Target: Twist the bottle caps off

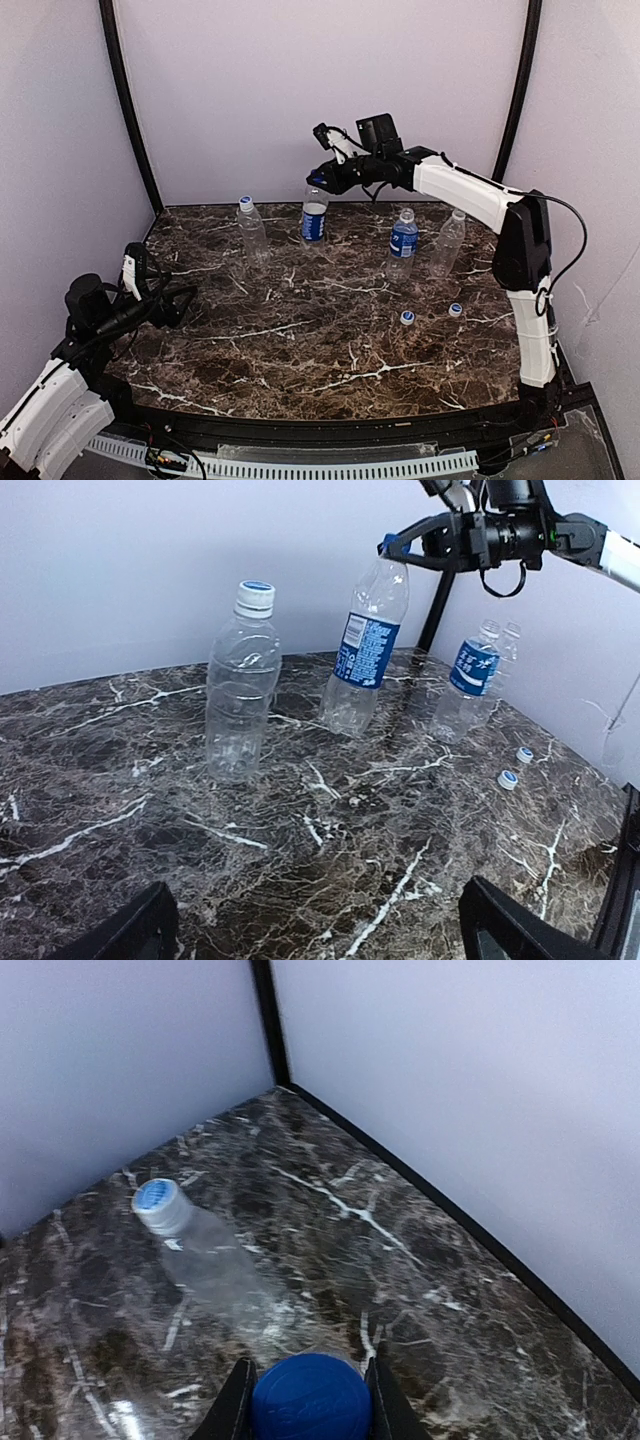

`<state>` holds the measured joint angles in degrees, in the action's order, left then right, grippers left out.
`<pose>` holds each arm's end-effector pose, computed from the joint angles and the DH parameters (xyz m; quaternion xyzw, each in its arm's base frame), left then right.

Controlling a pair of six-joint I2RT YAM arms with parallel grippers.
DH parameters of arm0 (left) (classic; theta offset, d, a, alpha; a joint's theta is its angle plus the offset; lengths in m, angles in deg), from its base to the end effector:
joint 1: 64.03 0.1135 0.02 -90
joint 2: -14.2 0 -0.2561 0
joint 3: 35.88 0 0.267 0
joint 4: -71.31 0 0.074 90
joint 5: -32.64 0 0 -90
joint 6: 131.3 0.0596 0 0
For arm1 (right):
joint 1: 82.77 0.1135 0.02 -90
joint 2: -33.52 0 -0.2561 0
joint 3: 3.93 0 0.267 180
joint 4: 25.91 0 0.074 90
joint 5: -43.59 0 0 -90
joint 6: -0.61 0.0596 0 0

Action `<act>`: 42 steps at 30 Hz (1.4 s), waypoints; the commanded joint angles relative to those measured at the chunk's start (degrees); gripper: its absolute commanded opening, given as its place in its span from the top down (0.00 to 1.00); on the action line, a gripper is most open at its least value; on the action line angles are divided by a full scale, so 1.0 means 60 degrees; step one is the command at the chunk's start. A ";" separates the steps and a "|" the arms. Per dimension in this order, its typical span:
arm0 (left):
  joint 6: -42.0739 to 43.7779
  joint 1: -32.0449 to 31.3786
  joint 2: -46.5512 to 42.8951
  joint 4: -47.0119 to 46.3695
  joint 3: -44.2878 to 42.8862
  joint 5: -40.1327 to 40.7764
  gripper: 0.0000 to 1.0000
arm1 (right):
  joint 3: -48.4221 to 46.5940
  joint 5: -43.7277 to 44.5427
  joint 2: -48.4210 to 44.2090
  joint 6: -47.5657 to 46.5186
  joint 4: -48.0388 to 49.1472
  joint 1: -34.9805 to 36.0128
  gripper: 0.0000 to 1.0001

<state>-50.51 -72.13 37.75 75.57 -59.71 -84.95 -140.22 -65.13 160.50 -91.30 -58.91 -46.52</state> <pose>0.1731 -0.0525 0.2083 0.1558 0.7117 -0.2721 0.6287 0.4379 0.3448 0.3089 -0.3541 0.7516 0.2894 0.4754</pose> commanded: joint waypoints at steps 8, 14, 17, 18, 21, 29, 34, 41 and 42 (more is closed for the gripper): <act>-0.0140 -0.0726 0.0150 -0.0309 0.0239 -0.3860 0.01 | 0.3973 -0.3347 -0.4105 0.0257 0.1160 0.3113 1.00; 0.2123 -0.2622 0.1232 0.1785 -0.1647 -0.4111 0.01 | 0.4183 -0.2412 -0.4365 0.0058 0.1489 0.4291 1.00; 0.2342 -0.2904 0.1813 0.1998 -0.2469 -0.4575 0.01 | 0.4343 -0.2142 -0.4529 0.0074 0.1985 0.4619 1.00; 0.2459 -0.3094 0.2069 0.2049 -0.2787 -0.4872 0.01 | 0.4450 -0.2073 -0.4580 0.0083 0.2189 0.4721 1.00; 0.3144 -0.3694 0.2429 0.2896 -0.3350 -0.5228 0.01 | 0.4675 -0.1666 -0.4675 0.0167 0.2673 0.4880 1.00; 0.2488 -0.4231 0.3355 0.1743 -0.4112 -0.2798 0.08 | 0.5830 -0.0914 -0.5134 0.1042 0.4891 0.4937 1.00; 0.2718 -0.4231 0.3628 0.1943 -0.4316 -0.2827 0.13 | 0.6394 -0.0366 -0.5361 0.1362 0.5658 0.4941 1.00; 0.2926 -0.4231 0.3734 0.1831 -0.4342 -0.2793 0.18 | 0.6518 -0.0395 -0.5400 0.1579 0.6030 0.4944 1.00; 0.2941 -0.4231 0.3772 0.1835 -0.4350 -0.2825 0.18 | 0.6529 -0.0384 -0.5388 0.1599 0.6061 0.4937 1.00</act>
<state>-34.12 -97.31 59.81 87.30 -84.44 -101.58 -101.62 -68.48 129.53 -83.24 -26.80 -17.12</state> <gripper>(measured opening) 0.827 0.287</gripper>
